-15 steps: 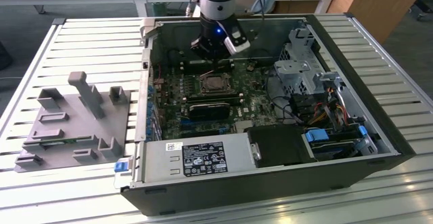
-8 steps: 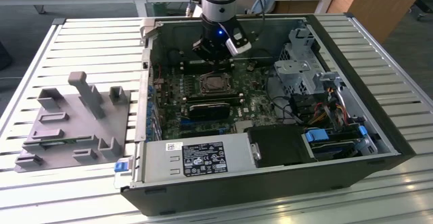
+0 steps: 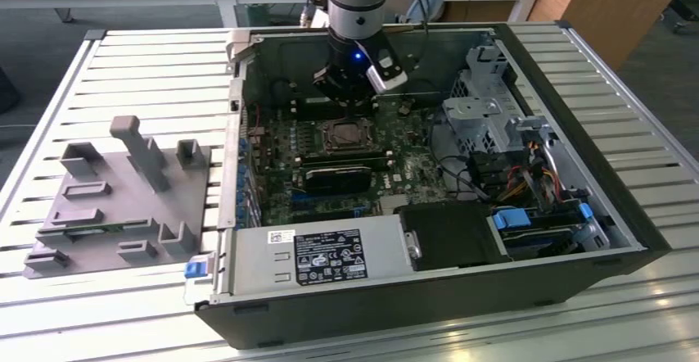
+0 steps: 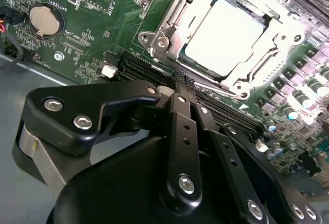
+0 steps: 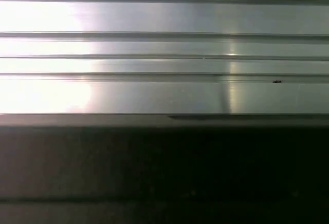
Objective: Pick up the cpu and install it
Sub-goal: 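Install the first cpu locking lever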
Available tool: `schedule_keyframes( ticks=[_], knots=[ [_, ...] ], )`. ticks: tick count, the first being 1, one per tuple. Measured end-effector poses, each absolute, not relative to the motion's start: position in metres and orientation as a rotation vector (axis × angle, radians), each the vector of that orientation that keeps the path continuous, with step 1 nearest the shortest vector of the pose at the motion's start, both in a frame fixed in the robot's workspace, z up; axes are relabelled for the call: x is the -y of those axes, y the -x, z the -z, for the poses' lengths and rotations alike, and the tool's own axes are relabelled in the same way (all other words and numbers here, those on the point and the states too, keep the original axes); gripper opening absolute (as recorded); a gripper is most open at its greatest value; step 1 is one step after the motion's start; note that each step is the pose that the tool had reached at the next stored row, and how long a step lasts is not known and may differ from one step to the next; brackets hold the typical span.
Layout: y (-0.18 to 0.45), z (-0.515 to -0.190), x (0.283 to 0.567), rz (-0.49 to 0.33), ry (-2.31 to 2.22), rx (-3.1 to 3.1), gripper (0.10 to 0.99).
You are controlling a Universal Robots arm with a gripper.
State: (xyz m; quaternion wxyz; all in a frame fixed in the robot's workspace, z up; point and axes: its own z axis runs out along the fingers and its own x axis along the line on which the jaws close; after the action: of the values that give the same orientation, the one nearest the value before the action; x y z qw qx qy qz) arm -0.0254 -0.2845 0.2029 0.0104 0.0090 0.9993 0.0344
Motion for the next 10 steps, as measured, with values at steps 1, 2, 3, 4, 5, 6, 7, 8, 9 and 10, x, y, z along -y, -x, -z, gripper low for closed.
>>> schedule_keyframes(
  ticks=[1,2,3,4,5,6,7,8,9,10],
  knots=[
    [0.0250,-0.2022,0.2845,-0.107,-0.028,-3.119,0.106],
    [0.0246,-0.2018,0.2845,-0.107,-0.028,-3.119,0.106],
    [0.0240,-0.2013,0.2845,-0.107,-0.028,-3.119,0.106],
    [0.0232,-0.2008,0.2845,-0.107,-0.028,-3.119,0.106],
    [0.0226,-0.2003,0.2845,-0.107,-0.028,-3.119,0.106],
    [0.0220,-0.1999,0.2846,-0.107,-0.028,-3.119,0.106],
    [0.0216,-0.1995,0.2846,-0.107,-0.028,-3.119,0.106],
    [0.0213,-0.1994,0.2846,-0.107,-0.028,-3.119,0.106],
    [0.0211,-0.1993,0.2846,-0.107,-0.028,-3.119,0.106],
    [0.0211,-0.1993,0.2845,-0.107,-0.028,-3.119,0.106]
  ],
)
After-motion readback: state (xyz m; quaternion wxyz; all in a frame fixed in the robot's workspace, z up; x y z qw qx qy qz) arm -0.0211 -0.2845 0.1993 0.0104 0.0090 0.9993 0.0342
